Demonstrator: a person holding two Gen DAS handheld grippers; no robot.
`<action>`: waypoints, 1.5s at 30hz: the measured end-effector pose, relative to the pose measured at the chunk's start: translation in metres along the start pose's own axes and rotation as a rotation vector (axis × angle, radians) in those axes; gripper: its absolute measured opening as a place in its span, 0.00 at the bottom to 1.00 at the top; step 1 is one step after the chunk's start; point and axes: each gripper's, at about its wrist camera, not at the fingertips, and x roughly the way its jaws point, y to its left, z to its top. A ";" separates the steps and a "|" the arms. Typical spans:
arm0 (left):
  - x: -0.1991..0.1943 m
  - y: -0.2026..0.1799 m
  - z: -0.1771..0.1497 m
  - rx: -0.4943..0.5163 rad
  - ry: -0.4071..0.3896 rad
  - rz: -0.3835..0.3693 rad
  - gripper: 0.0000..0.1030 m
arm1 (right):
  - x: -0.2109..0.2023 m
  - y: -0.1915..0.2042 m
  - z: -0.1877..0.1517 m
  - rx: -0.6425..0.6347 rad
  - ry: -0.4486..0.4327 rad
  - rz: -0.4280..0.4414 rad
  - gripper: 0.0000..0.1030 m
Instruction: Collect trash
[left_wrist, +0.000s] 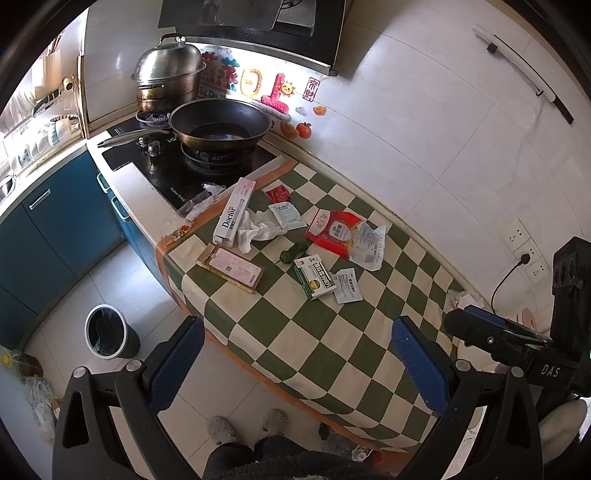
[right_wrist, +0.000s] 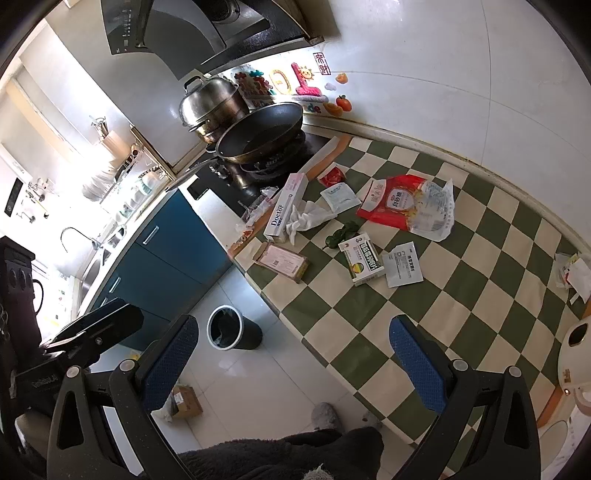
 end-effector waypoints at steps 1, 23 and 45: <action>-0.008 0.014 -0.001 -0.002 0.000 -0.002 1.00 | 0.000 0.000 0.000 0.001 -0.001 0.001 1.00; 0.096 0.063 0.051 -0.004 -0.091 0.333 1.00 | 0.061 -0.030 0.015 0.223 -0.095 -0.288 1.00; 0.338 0.185 -0.008 -0.800 0.612 0.278 0.80 | 0.391 -0.102 0.092 -0.002 0.360 -0.409 0.74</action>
